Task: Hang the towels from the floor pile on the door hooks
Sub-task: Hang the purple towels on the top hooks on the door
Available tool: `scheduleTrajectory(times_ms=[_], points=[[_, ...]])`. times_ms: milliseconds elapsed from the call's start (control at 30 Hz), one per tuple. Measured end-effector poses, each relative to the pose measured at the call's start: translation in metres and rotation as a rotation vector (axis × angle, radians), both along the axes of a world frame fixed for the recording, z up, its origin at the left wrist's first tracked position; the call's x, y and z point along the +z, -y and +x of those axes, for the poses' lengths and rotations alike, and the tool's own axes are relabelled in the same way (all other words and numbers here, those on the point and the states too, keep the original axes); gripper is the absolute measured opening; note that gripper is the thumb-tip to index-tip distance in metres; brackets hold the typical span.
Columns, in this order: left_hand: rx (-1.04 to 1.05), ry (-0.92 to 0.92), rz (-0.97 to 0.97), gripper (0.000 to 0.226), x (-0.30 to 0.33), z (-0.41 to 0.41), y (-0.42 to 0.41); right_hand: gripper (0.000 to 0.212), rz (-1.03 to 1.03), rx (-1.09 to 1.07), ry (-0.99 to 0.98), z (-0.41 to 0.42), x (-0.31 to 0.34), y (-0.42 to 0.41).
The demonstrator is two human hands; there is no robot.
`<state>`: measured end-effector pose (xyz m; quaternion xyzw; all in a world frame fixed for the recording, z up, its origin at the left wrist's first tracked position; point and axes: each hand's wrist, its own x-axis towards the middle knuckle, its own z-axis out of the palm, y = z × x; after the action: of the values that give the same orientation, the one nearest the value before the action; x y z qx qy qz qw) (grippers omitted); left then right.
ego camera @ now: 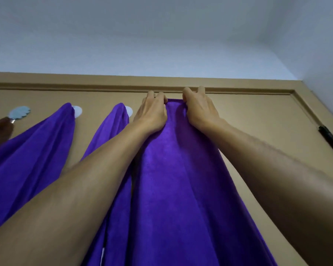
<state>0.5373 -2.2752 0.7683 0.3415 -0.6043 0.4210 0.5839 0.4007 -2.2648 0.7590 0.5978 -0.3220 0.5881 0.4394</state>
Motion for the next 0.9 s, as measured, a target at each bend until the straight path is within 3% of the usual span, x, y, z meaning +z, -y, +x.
scheduleTrajectory(times_ms=[233,333,467,567,700,900], points=[[-0.010,-0.046,0.097,0.020,0.003,0.000,0.000,0.025,0.110,0.077,-0.034,0.005,0.009,0.013],[0.007,0.006,0.178,0.028,-0.006,0.001,-0.004,0.029,0.129,0.108,-0.076,0.003,0.000,0.011],[0.175,0.002,0.129,0.034,-0.016,0.004,-0.020,0.056,0.156,0.226,-0.017,0.001,-0.010,0.002],[0.032,0.056,0.109,0.028,-0.026,-0.001,-0.027,0.044,0.184,0.320,-0.089,0.009,-0.023,0.002],[-0.014,0.077,0.214,0.033,-0.065,-0.010,-0.015,0.029,0.273,0.355,-0.173,0.013,-0.053,0.013],[0.054,0.070,0.309,0.055,-0.140,-0.017,-0.014,0.052,0.255,0.408,-0.124,0.011,-0.126,0.011]])
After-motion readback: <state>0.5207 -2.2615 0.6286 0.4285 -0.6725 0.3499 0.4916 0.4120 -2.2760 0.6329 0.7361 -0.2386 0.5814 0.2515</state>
